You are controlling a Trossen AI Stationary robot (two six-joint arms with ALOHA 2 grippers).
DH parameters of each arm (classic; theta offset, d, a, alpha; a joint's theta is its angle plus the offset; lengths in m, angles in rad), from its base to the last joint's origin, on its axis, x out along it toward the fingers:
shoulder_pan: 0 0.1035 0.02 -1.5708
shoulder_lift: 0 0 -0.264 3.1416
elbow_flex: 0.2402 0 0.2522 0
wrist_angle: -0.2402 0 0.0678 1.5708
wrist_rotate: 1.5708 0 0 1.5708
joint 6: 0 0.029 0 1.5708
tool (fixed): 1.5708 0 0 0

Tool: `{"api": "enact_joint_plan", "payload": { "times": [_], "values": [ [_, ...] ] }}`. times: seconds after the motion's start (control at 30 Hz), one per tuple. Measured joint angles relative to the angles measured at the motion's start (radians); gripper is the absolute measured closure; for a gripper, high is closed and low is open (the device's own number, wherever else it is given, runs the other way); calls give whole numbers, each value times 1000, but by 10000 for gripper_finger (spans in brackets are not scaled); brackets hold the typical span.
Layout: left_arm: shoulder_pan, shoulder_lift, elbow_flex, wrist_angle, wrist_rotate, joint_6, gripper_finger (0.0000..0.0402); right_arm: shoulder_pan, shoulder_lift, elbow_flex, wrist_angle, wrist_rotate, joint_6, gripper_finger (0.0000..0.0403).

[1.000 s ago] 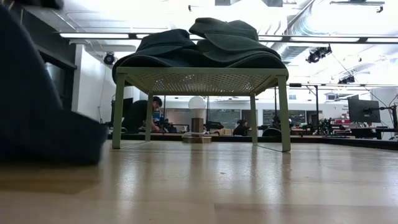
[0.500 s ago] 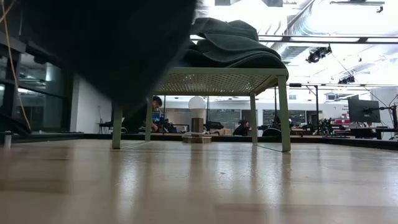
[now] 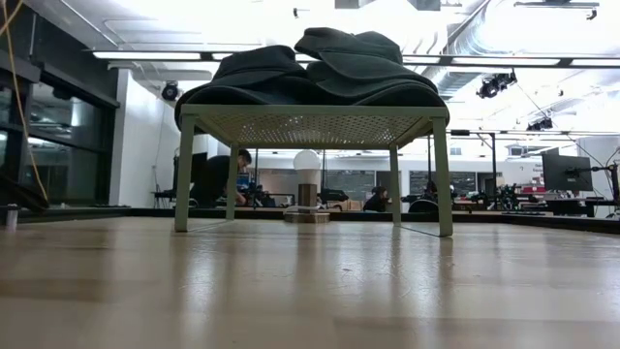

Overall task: Pick & Place hat
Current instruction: Stack the dark blue cap on the top of the dark blue cap on the shelf

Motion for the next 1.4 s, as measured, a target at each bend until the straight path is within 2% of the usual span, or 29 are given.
{"api": "enact_joint_plan", "payload": {
  "times": [0.17, 0.4, 0.47, 0.57, 0.73, 0.83, 1.0, 1.13, 1.27, 1.4],
  "values": [
    [1, -1, 10, 92, -275, 178, 396, 0, 0, 0, -2, 4, -2, 226],
    [1, -1, 12, 274, -524, 385, 396, 0, 0, 0, -3, 4, -2, 226],
    [2, -1, 12, 318, -539, 430, 396, 0, 0, 0, -3, 13, -2, 226],
    [2, -1, 12, 388, -533, 500, 396, 0, 0, 0, 4, 102, -20, 226],
    [2, -1, 12, 469, -490, 575, 396, 5, 5, 0, 91, 234, -158, 226],
    [2, -1, 12, 565, -426, 661, 396, 17, 34, 2, 143, 338, -231, 226],
    [24, -1, 12, 755, -219, 822, 396, 17, 98, 1, 152, 350, -238, 226],
    [67, 0, 11, 849, -41, 899, 396, 27, 158, 1, 160, 424, -198, 226],
    [137, -1, 12, 890, 178, 909, 396, 29, 210, 0, 169, 483, -183, 226],
    [216, 0, 11, 897, 403, 845, 396, 28, 257, 0, 197, 520, -186, 226]
  ]
}}
